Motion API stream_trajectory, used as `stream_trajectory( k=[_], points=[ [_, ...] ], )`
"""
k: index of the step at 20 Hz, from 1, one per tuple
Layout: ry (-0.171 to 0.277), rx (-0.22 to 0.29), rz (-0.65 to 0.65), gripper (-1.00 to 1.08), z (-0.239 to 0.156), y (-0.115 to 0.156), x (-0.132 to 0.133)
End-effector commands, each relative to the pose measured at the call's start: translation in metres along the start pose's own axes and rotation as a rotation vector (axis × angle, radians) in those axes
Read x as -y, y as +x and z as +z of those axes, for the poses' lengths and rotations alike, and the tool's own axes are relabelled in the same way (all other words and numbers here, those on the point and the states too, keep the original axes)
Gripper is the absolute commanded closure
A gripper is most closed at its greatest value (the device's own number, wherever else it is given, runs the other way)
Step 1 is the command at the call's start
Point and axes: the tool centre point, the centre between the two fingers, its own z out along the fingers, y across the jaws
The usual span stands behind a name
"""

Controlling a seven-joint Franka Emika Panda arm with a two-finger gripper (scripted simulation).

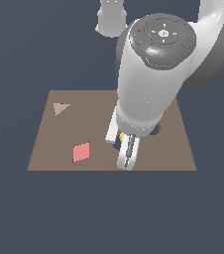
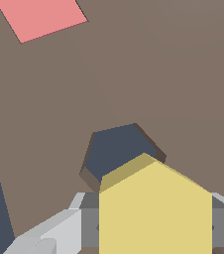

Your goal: Insert a designated object into the corresponding slot on a board.

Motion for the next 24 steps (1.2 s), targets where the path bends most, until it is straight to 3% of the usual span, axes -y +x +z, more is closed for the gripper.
stream_trajectory(
  k=[1,12,24],
  points=[
    [0.000,0.000,0.076,1.08,0.000,0.004,0.004],
    [0.000,0.000,0.277,1.08,-0.001,0.017,0.012],
    [-0.001,0.000,0.302,1.08,0.000,0.019,0.013]
  ],
)
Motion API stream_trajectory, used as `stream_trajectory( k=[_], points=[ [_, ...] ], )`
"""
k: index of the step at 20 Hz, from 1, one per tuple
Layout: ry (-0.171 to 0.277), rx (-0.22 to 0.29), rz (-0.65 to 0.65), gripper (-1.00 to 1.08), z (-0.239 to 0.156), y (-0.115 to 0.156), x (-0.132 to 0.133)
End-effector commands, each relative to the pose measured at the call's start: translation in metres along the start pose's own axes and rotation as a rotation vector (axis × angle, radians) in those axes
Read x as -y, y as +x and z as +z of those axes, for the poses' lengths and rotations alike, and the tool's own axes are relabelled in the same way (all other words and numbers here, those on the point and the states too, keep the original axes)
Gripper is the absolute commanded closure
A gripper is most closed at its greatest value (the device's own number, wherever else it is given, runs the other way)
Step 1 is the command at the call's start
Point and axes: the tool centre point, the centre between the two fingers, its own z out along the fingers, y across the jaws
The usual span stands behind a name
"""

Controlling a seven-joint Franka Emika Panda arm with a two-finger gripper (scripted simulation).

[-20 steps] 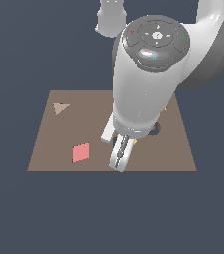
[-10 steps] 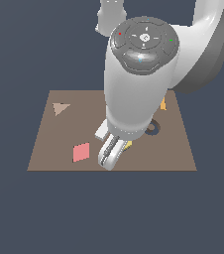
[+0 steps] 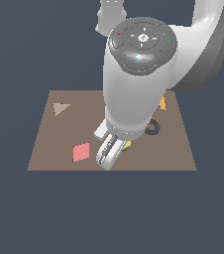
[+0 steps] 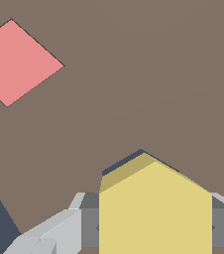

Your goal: Insert a designated object into the corresponding slot on a board.

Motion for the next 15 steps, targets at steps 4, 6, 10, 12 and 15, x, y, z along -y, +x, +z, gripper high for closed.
stream_trajectory(
  k=[4,6,10,12,15],
  points=[
    [0.000,0.000,-0.001,1.08,0.0090,0.0000,0.0001],
    [0.001,0.000,-0.002,-0.92,0.0095,-0.0002,-0.0001],
    [0.001,0.000,-0.002,-0.92,0.0095,-0.0002,-0.0001],
    [0.001,0.000,-0.002,-0.92,0.0095,-0.0002,-0.0001],
    [0.001,0.000,-0.002,-0.92,0.0095,-0.0002,-0.0001]
  ],
)
